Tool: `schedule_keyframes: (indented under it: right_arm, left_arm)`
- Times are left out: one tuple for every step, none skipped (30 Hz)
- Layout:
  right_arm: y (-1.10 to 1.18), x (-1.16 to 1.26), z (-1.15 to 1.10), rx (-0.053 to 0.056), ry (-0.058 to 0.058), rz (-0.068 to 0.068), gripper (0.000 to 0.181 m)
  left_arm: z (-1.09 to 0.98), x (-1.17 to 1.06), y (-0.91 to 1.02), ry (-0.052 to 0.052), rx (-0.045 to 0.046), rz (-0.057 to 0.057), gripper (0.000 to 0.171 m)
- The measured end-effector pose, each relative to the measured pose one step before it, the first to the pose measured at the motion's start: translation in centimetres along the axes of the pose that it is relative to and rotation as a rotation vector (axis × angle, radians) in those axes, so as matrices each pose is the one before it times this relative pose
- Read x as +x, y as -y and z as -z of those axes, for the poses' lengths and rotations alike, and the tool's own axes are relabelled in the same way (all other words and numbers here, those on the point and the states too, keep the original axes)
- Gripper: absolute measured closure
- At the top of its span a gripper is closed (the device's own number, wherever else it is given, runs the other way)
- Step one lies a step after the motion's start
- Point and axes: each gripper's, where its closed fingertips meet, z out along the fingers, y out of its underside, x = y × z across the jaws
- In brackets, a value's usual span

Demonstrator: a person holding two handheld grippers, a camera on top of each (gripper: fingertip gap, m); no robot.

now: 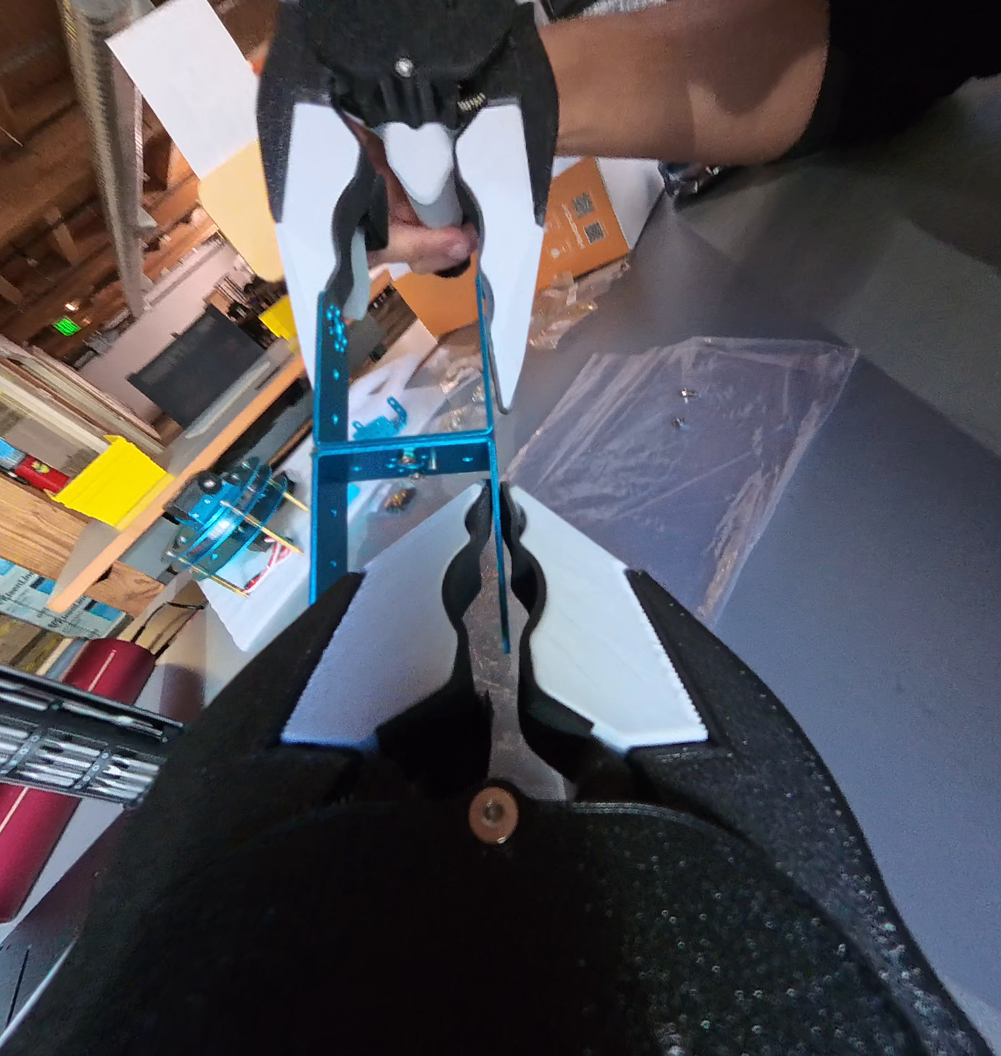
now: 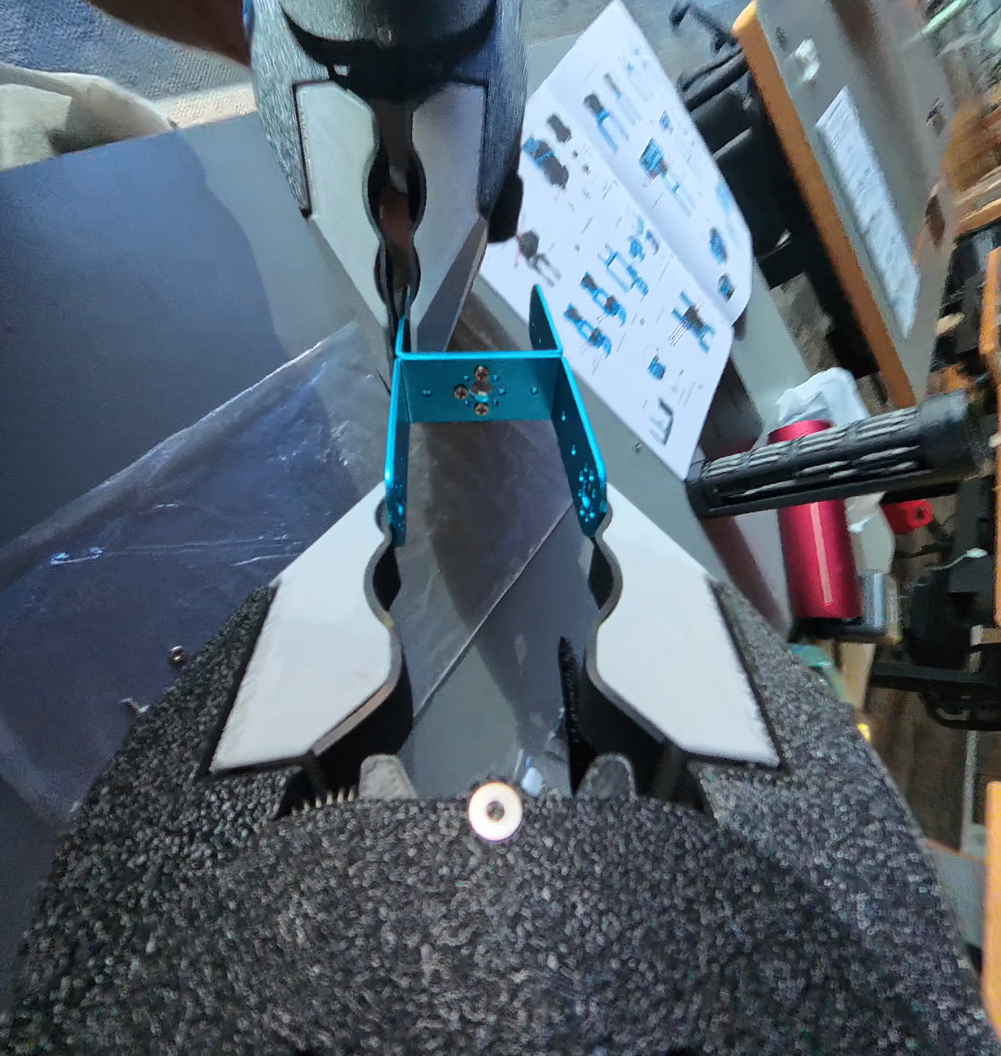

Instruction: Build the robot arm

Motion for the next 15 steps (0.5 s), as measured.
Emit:
schedule_keyframes:
  right_arm:
    - [-0.384,-0.168,-0.331,-0.0166,0.0208,-0.0242,0.116]
    - [-0.28,-0.056,-0.372,-0.004,0.0066,-0.0151,0.116]
    - [-0.329,0.045,-0.415,-0.0063,-0.0021,-0.0045,0.116]
    - [-0.352,-0.042,-0.459,-0.0059,0.0009,-0.0007,0.116]
    - [-0.405,-0.169,-0.539,-0.0053,0.0073,-0.0018,0.117]
    - [-0.385,-0.215,-0.572,-0.0005,0.0102,-0.0024,0.117]
    - [-0.442,-0.122,-0.573,0.0015,0.0071,-0.0048,0.117]
    - [-0.43,-0.075,-0.476,0.0049,0.0095,-0.0124,0.117]
    - [-0.446,-0.226,-0.396,0.0024,0.026,-0.0194,0.118]
    - [-0.406,-0.217,-0.279,0.0026,0.0291,-0.024,0.117]
    - [-0.248,0.031,-0.149,0.0135,0.0156,-0.0229,0.117]
    - [-0.267,0.082,-0.078,0.0135,0.0145,-0.0261,0.118]
    - [-0.307,0.03,-0.059,0.0069,0.0173,-0.0262,0.118]
    - [-0.216,-0.032,-0.036,0.0092,0.0167,-0.0201,0.118]
    - [-0.208,-0.079,-0.062,0.0062,0.0157,-0.0146,0.118]
  left_arm:
    - [-0.027,0.08,-0.39,-0.0095,-0.0249,-0.0009,0.17]
    - [-0.031,0.011,-0.452,-0.0025,-0.02577,0.0,0.17]
    - [-0.091,-0.06,-0.561,0.0033,-0.02594,0.0002,0.17]
    - [-0.134,0.095,-0.638,-0.008,-0.02839,0.0065,0.17]
    - [-0.151,0.211,-0.655,-0.0174,-0.03009,0.0077,0.17]
    - [-0.201,0.271,-0.705,-0.0196,-0.03335,0.0092,0.17]
    - [-0.19,0.122,-0.662,-0.0087,-0.03567,0.0028,0.17]
    - [-0.141,0.06,-0.499,-0.0026,-0.03195,-0.0033,0.17]
    - [-0.095,0.301,-0.375,-0.0184,-0.02777,-0.0011,0.169]
    - [-0.059,0.131,-0.194,-0.0107,-0.01615,0.0072,0.166]
    - [0.015,-0.054,-0.085,-0.0022,-0.00411,0.0139,0.165]
    - [0.072,0.072,-0.179,-0.0136,-0.0092,0.0127,0.163]
    - [0.131,-0.051,-0.203,-0.0048,-0.00689,0.0121,0.16]
    - [0.172,-0.001,-0.234,-0.0075,-0.00576,0.0121,0.158]
    - [0.182,-0.007,-0.283,-0.0063,-0.00916,0.0102,0.158]
